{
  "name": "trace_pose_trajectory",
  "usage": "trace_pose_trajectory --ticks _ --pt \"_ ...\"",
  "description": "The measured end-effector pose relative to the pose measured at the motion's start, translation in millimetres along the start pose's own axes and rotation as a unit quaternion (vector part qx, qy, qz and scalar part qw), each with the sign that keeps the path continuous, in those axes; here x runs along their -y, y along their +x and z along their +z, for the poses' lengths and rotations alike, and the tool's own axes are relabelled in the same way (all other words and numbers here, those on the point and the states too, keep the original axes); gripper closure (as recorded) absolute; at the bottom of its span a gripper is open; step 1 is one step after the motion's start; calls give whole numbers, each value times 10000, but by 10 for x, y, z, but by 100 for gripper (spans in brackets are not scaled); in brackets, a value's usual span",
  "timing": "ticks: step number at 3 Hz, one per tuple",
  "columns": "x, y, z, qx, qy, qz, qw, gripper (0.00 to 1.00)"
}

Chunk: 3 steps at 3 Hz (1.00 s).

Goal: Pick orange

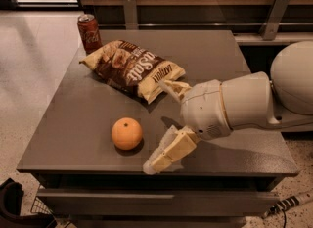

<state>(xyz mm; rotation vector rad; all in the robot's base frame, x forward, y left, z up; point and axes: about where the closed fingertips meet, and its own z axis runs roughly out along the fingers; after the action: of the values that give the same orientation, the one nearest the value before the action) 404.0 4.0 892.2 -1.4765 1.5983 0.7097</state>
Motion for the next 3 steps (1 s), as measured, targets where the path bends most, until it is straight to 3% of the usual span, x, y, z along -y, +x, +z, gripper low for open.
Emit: trace_pose_trajectory --ticks 1,3 --pt "-3 41 64 52 -16 23 10000 0" --pt "-49 228 573 639 -200 122 9977 0"
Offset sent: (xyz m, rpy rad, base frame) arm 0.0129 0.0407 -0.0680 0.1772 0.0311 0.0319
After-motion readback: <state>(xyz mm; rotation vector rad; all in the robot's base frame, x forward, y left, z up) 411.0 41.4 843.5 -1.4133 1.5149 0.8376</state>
